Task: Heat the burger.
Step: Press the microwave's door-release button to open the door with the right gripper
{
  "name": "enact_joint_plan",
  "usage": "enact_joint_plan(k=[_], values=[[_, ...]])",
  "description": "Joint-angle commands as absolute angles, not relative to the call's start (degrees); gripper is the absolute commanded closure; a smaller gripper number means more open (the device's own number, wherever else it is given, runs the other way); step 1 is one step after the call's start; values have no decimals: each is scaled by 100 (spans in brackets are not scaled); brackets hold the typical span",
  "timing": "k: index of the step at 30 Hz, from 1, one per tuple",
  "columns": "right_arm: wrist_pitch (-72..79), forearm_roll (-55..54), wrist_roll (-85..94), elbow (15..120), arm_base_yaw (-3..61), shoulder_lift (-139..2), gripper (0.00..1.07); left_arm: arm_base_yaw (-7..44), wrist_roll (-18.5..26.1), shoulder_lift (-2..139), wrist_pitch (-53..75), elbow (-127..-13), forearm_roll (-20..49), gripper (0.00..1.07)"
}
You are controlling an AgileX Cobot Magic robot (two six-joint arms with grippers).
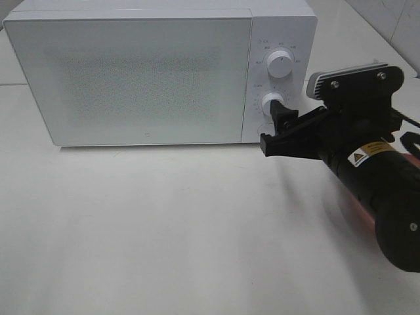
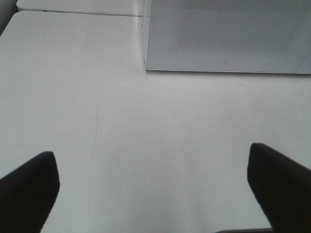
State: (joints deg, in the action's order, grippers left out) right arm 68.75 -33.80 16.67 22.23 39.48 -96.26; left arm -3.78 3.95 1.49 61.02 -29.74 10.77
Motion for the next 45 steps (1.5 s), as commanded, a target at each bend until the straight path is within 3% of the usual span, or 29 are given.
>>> enact_joint_plan(k=[1,23,36,39,44,45], values=[[7265,-3701,1576,2212,4045,-9924,32,-378,372,126,6091,-2951,1083,9],[7254,-3690,716,2212,4045,-10285,32,-378,372,126,6091,-2951,1083,9],[7214,-3690,-3541,2212,4045,-10285,34,-378,372,126,6091,-2951,1083,9],[7214,-3696,-3816,2212,4045,-10285,35,-378,372,126,6091,-2951,1083,9],[7214,-3713,-5403,2212,4045,-10285,45,-378,372,126,6091,-2951,1083,9],[7214,-3713,-5970,2212,4045,-10285,51,-378,372,126,6091,-2951,1083,9]])
